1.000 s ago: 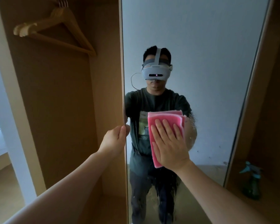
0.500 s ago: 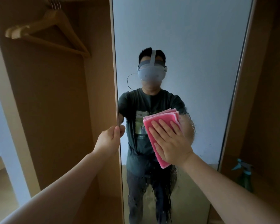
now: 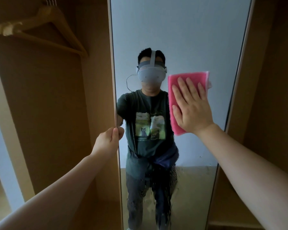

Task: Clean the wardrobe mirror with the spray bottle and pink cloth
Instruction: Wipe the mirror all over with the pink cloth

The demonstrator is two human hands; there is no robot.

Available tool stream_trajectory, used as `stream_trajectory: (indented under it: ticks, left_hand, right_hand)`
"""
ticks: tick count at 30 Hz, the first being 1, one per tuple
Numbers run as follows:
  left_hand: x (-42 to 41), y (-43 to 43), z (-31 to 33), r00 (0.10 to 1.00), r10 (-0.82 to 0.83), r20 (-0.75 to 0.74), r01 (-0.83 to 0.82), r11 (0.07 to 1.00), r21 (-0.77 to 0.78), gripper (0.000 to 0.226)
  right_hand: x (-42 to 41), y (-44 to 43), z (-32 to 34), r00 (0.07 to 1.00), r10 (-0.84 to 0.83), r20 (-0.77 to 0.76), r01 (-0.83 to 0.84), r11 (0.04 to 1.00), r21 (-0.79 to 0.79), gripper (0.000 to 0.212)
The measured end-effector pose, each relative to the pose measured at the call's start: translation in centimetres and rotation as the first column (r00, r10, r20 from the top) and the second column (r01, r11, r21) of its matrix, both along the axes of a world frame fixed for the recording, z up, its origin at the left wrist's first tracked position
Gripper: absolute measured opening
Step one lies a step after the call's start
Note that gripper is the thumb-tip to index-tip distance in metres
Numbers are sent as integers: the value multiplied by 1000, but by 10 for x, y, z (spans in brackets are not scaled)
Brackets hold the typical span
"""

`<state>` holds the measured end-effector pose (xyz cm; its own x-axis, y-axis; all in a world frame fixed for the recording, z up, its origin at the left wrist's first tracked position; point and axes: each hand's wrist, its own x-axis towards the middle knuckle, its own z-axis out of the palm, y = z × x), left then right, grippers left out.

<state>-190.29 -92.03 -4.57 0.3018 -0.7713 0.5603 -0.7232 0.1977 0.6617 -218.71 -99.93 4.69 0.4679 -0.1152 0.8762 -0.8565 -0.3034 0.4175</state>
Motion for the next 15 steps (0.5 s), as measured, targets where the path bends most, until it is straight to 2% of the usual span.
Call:
stream_trajectory:
  ticks: [15]
  left_hand:
    - [-2,-4,-8,999,-54,7,54,996,-77,42]
  right_hand:
    - [-9,0,-48,996,17,87,-24,997,77,59]
